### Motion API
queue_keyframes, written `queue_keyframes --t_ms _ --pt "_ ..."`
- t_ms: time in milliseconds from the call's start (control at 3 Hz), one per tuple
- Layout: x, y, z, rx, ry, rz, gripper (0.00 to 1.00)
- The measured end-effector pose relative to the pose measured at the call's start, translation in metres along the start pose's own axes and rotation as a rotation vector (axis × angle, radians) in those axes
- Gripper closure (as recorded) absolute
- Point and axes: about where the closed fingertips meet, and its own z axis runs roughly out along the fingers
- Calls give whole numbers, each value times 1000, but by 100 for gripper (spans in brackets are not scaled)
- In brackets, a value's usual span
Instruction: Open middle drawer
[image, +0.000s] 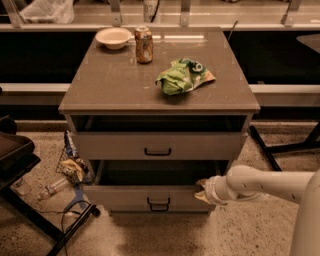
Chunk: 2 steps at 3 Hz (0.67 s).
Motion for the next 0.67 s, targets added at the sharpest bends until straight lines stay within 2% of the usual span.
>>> queue_keyframes --t_ms 667 --pt "-2 -1 -4 0 0 0 100"
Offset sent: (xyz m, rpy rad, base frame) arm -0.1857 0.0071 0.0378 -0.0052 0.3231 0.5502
